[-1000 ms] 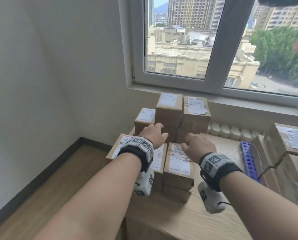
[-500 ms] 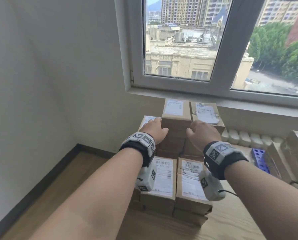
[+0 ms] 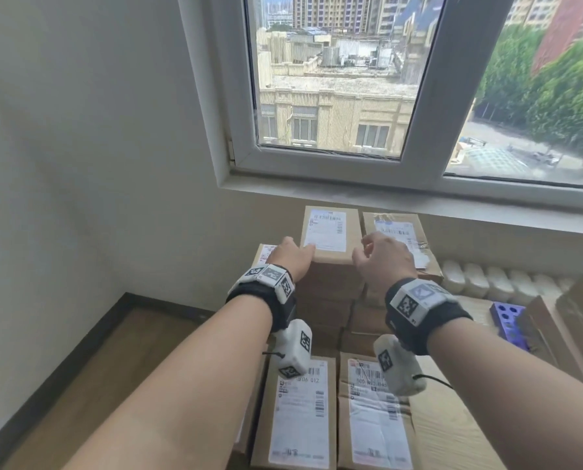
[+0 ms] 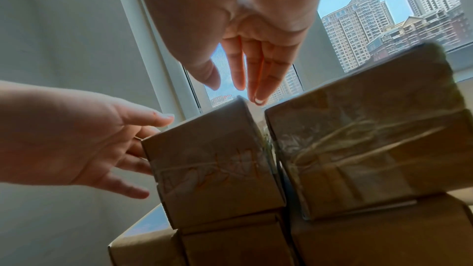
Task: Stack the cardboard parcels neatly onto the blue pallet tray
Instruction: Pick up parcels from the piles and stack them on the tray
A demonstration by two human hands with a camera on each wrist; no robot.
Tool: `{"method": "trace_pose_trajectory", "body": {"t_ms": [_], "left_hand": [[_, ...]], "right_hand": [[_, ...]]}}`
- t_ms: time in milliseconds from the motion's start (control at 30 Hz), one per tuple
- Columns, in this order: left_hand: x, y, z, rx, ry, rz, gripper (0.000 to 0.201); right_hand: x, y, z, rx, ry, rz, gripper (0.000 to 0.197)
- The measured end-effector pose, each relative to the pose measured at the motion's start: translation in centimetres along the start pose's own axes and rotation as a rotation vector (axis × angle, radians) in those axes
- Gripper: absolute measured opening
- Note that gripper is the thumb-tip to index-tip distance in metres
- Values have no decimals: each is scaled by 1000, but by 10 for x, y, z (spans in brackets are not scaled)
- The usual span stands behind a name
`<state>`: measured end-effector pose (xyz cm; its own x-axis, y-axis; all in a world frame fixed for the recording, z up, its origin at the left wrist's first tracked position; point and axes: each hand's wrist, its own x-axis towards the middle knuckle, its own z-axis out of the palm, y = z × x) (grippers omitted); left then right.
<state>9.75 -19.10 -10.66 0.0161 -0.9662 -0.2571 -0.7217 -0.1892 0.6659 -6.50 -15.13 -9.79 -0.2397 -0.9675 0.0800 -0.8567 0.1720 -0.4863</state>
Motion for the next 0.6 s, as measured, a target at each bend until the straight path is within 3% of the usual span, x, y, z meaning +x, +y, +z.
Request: {"method": "trace_pose_trajectory", "body": {"t_ms": [133,233,367,500,600], "left_hand": [[9,-2,5,-123,-68,-55,56],[11,-5,9,-190,-94,-80,62],[10,-12,5,-254,-58,-88,61],[16,-31,7,-315,-50,-84,75],[-2,-35,-3,-402,-6,-85,68]], "right_hand": [[4,-1,9,21,-6,0,33],[4,-5,12,22,2,-12,33],[-2,-11,15,49,-13,-26,44],[-11,-14,18,120,-39,-31,55],[-22,-19,19,159,-36,-54,59]]}}
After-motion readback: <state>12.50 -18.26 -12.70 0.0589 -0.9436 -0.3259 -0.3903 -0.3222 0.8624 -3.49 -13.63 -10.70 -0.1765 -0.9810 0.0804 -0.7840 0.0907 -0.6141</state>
